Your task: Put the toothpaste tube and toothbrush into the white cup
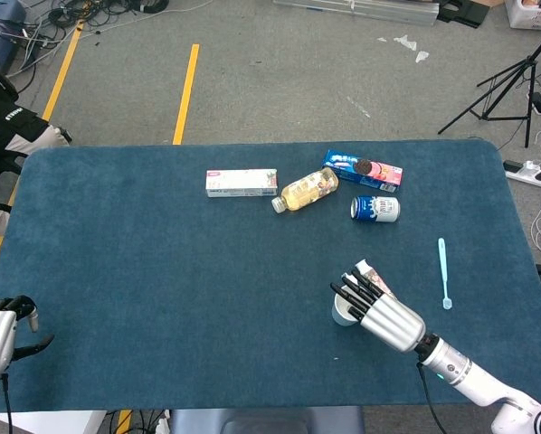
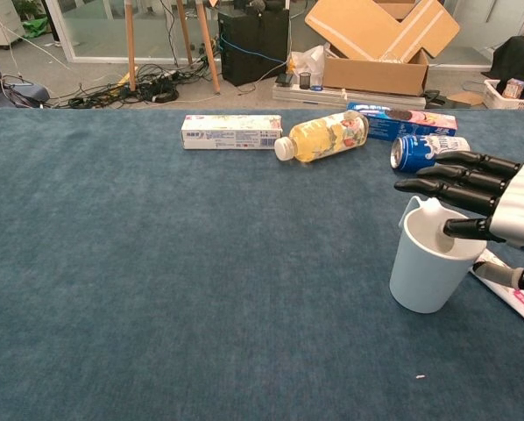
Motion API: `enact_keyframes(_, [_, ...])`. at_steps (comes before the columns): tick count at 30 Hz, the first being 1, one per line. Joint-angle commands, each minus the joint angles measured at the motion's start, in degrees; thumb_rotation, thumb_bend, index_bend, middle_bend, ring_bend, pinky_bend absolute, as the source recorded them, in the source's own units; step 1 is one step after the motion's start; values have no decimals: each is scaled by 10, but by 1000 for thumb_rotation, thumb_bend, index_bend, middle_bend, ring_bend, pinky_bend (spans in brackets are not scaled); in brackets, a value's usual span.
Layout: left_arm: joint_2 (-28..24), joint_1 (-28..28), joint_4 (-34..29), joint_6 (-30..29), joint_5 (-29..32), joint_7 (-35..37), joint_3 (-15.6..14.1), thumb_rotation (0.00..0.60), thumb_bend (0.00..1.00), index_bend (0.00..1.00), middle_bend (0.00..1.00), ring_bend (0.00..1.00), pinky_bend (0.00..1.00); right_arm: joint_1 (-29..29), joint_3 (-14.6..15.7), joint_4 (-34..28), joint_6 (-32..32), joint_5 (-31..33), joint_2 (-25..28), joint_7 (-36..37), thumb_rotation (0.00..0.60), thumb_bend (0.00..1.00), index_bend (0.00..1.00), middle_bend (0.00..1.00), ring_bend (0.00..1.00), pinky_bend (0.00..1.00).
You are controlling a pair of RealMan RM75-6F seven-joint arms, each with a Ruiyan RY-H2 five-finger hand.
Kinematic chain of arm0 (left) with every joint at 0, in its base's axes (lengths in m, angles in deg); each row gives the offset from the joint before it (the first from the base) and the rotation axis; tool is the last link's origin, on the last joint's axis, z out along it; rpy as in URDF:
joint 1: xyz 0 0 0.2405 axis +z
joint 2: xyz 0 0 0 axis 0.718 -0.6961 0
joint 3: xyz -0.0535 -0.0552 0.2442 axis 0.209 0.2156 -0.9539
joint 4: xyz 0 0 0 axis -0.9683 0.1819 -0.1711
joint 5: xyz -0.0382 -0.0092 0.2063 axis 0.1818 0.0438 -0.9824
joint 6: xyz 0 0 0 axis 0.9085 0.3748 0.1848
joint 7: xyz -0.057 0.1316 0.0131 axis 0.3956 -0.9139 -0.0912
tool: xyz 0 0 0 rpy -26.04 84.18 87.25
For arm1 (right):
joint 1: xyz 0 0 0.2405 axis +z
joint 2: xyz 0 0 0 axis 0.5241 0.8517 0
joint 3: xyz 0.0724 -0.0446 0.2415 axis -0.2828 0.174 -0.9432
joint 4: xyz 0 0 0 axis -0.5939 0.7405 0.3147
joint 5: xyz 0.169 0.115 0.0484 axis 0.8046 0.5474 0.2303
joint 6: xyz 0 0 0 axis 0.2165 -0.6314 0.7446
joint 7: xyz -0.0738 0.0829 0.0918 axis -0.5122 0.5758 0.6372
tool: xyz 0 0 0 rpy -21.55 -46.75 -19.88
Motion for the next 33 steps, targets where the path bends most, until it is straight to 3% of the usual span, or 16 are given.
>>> enact_keyframes(1, [0, 0, 0, 0, 0, 0, 0, 600, 0, 692, 437, 386, 340, -2, 0, -4, 2, 2, 3, -3, 600, 257, 365, 0, 0, 64])
enact_keyframes(8, [0, 0, 0, 1, 1, 0, 0, 600, 0, 693, 437, 386, 341, -10, 1, -35, -3, 1, 24, -12, 600, 176, 224, 0, 0, 60])
enact_keyframes(15, [1, 0, 0, 1, 2, -2, 0, 600, 0, 693, 437, 386, 341, -19, 1, -119, -29, -15, 81, -35, 600, 139, 137, 0, 0, 54])
enact_keyframes(17, [1, 0, 0, 0, 1, -1, 0, 600, 0, 693, 437, 386, 341, -25, -2, -153, -44, -21, 106, -52, 600, 137, 121, 0, 0, 130])
enact_keyframes(19, [1, 0, 0, -1, 0, -1, 0, 600, 0, 693, 437, 386, 341, -32, -6, -184, -57, -25, 130, -71, 600, 137, 117, 0, 8, 289])
enact_keyframes(22, [1, 0, -1, -1, -1, -3, -1, 600, 0, 693, 437, 386, 341, -45, -11, -236, -68, -25, 169, -105, 600, 145, 117, 119, 212, 584])
enact_keyframes(24, [1, 0, -1, -2, -2, -4, -1, 600, 0, 693, 437, 386, 341, -53, -16, -266, -71, -20, 193, -125, 600, 176, 121, 408, 520, 807])
enact_keyframes(26, [2, 0, -2, -3, -2, -6, -1, 600, 0, 693, 437, 386, 341, -63, -18, -302, -59, 0, 226, -146, 600, 214, 135, 633, 733, 933])
enact_keyframes(30, [2, 0, -2, -2, -2, -8, -1, 600, 0, 693, 437, 386, 341, -75, -22, -333, -34, 33, 257, -173, 600, 328, 161, 851, 937, 1000])
enact_keyframes(33, [3, 0, -2, -1, -1, -9, -2, 600, 0, 693, 437, 386, 341, -82, -23, -345, -5, 68, 273, -177, 600, 440, 172, 925, 991, 1000])
